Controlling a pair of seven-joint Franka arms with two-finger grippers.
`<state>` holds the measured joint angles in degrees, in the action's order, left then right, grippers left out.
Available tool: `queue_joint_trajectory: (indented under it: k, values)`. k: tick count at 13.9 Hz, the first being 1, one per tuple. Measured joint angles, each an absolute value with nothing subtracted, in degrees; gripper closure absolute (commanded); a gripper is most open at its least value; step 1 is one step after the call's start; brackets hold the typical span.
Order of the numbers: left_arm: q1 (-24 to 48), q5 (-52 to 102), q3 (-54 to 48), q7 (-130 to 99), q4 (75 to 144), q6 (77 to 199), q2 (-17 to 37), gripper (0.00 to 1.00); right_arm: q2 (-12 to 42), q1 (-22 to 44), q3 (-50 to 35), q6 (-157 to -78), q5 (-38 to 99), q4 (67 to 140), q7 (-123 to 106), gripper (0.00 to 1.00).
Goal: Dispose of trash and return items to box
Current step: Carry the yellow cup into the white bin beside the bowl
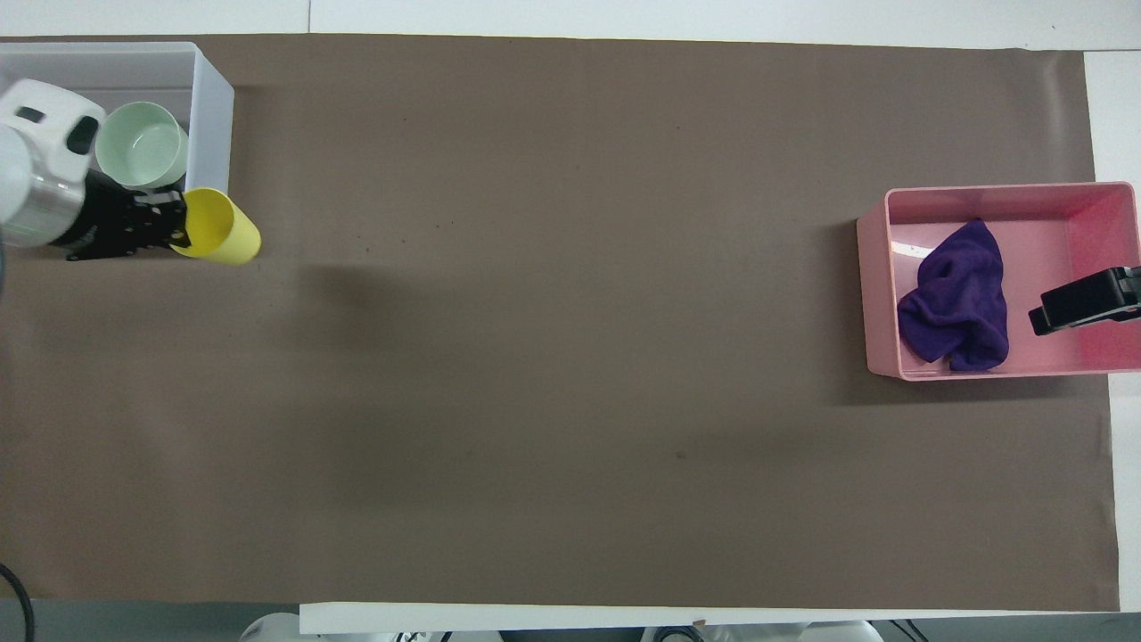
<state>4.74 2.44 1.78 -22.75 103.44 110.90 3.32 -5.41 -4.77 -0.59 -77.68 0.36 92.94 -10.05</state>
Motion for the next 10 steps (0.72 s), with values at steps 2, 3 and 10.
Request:
queue_joint_trajectory:
  k: [2,3,10]
  values:
    - [-0.53,1.66,2.04,-22.73,99.25,113.2,6.81,1.0,-5.41,-4.72,-0.59,-78.7,0.35,92.96,-10.05,0.0]
    - [-2.86,1.71,2.11,-22.69,99.16,115.73,8.35,1.0,-5.41,-4.68,-0.59,-79.01,0.35,92.96,-10.05,0.0]
    - [-7.78,6.22,2.03,-22.84,94.32,128.59,22.21,1.0,-5.41,-4.66,-0.61,-79.27,0.35,92.98,-10.04,0.01]
